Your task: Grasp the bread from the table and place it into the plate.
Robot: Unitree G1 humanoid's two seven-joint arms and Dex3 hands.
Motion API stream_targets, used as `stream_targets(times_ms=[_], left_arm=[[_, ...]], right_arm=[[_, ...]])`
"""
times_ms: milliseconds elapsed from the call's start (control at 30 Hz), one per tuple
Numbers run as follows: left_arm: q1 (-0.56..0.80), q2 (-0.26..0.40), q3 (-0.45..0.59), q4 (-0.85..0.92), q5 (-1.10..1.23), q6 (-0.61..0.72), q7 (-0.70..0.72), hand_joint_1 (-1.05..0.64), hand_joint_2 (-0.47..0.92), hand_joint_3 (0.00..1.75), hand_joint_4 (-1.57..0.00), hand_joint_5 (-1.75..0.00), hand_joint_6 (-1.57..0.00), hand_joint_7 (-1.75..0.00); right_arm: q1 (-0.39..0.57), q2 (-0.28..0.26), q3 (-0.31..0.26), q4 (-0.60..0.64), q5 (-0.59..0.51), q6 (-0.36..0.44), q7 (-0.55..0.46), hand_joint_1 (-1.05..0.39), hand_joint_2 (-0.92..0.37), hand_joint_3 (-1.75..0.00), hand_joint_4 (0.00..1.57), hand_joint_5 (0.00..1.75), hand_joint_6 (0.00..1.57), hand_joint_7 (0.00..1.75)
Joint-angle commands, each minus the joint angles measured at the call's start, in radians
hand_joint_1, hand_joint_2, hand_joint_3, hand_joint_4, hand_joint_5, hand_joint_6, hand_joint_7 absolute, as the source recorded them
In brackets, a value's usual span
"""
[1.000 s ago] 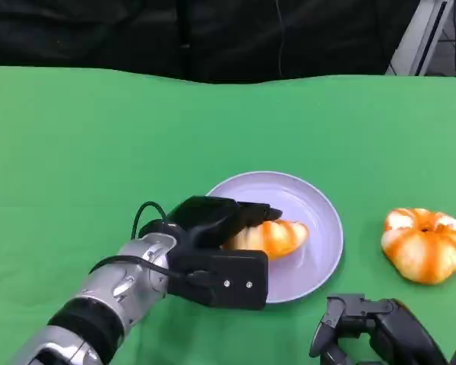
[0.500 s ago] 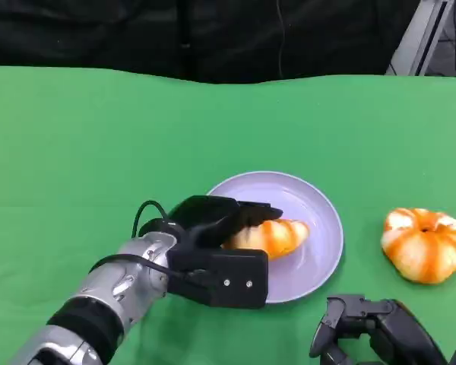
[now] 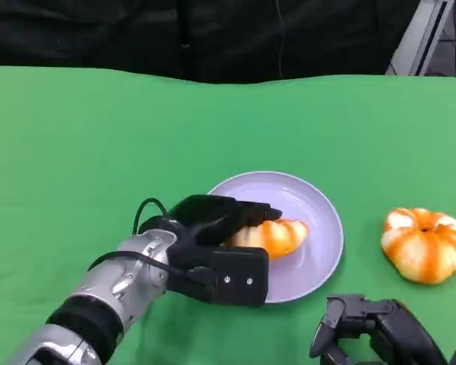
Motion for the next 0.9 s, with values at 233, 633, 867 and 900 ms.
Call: stream_targets(times_ms=[233,633,867,900], left_arm=[[-0.012,0.027,0.01,-0.003,-0.018,0.002,-0.034,-0.89,0.92,0.41,-0.43,0.0,-0.35,0.0],[-0.013,0.033,0.006,-0.005,-0.026,0.002,-0.046,-0.91,0.92,0.44,-0.4,0.0,-0.3,0.0],[-0.015,0.034,0.025,-0.002,-0.066,-0.001,-0.099,-0.94,0.92,0.64,-0.35,-0.01,-0.29,0.0],[-0.015,0.034,0.025,-0.004,-0.067,0.0,-0.102,-0.94,0.92,0.65,-0.35,-0.01,-0.29,0.0]], right_arm=[[-0.003,-0.004,-0.002,0.005,0.01,-0.006,0.0,-0.13,-0.58,-1.03,0.83,1.44,0.87,1.16],[-0.004,-0.005,-0.002,0.004,0.008,-0.005,0.0,-0.12,-0.59,-1.01,0.84,1.42,0.87,1.15],[-0.01,-0.004,-0.005,0.018,0.01,-0.021,0.0,-0.12,-0.59,-1.01,0.84,1.43,0.87,1.15],[-0.011,-0.004,-0.005,0.02,0.011,-0.023,0.0,-0.12,-0.59,-1.01,0.84,1.43,0.87,1.16]])
